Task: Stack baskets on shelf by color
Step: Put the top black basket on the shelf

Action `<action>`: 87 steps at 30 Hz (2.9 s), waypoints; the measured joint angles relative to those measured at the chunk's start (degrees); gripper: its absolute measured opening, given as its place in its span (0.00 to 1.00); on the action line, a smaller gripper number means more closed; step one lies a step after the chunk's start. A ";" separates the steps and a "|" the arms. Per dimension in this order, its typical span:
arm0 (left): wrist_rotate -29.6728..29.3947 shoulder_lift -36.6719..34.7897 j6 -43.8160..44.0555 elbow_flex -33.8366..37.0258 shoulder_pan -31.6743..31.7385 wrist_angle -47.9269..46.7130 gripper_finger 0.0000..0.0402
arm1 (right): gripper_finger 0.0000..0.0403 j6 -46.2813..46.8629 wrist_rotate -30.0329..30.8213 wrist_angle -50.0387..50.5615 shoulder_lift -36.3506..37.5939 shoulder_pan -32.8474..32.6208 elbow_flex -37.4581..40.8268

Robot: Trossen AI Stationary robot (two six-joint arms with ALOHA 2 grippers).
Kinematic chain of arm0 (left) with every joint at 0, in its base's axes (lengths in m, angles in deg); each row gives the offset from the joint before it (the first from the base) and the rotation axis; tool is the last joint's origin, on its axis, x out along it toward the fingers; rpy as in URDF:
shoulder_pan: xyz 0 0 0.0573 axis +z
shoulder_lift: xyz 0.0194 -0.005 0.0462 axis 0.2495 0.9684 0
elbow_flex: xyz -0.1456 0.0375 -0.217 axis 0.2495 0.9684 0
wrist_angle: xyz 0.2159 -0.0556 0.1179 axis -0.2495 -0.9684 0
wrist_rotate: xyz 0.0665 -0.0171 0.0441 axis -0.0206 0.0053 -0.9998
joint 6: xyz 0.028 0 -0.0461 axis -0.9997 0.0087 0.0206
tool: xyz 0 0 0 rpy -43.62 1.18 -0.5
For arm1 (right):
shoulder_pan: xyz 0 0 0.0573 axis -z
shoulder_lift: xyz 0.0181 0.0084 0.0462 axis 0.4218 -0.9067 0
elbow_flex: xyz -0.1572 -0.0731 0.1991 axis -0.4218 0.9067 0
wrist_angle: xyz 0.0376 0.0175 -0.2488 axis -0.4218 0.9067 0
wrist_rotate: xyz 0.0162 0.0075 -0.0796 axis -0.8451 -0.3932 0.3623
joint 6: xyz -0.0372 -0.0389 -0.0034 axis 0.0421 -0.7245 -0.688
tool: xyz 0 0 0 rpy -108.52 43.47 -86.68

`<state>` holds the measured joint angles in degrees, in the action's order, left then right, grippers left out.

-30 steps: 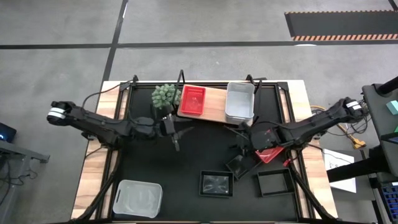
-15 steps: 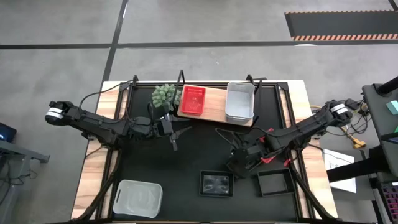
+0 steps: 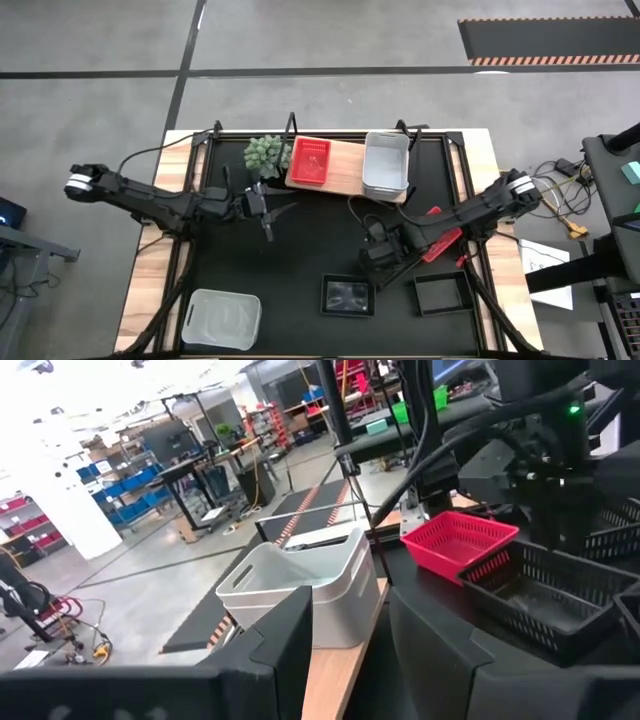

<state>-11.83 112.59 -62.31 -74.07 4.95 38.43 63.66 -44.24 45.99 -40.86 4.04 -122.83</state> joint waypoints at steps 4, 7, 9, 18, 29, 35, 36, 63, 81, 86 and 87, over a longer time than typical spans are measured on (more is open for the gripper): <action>0.06 -1.97 -0.04 1.16 0.00 0.00 0.30 | 0.33 0.17 -0.18 -0.22 -2.45 0.96 -1.58; 0.07 -2.98 -0.17 1.35 0.00 0.03 0.30 | 0.38 -0.44 -0.18 -0.62 -4.18 2.29 -2.48; 0.07 -3.27 -0.17 1.35 0.00 -0.02 0.30 | 0.39 -1.61 -0.18 -1.10 -5.33 3.14 -2.89; 0.07 -3.37 -0.24 1.40 0.00 -0.13 0.30 | 0.40 -6.76 -3.78 -5.44 -9.22 5.46 -3.42; 0.06 -3.37 -0.27 1.40 0.00 -0.15 0.30 | 0.40 -8.36 -4.20 -7.94 -12.11 5.58 -3.07; 0.04 -3.37 -0.28 1.40 0.00 -0.11 0.30 | 0.35 -10.74 -4.11 -9.83 -14.44 5.58 -3.00; 0.05 -3.37 -0.28 1.40 0.00 -0.09 0.30 | 0.34 -11.07 -4.00 -9.83 -14.64 5.58 -3.00; 0.04 -3.37 -0.28 1.40 -0.02 -0.09 0.30 | 0.04 -37.35 -4.59 -9.23 -14.45 5.69 -18.09; 0.04 -3.37 -0.28 1.40 -0.02 -0.04 0.30 | 0.04 -65.89 14.45 -1.34 -14.45 10.61 -40.85; 0.03 -3.37 -0.42 1.40 -0.01 -0.02 0.30 | 0.04 -74.24 15.55 -1.12 -14.45 16.78 -40.61; 0.04 -3.37 -0.42 1.40 -0.02 -0.04 0.30 | 0.04 -75.63 16.35 -0.90 -14.51 18.20 -40.51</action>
<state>-11.80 109.22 -62.72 -72.68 4.93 38.39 -11.97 -27.89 45.08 -55.37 22.24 -163.34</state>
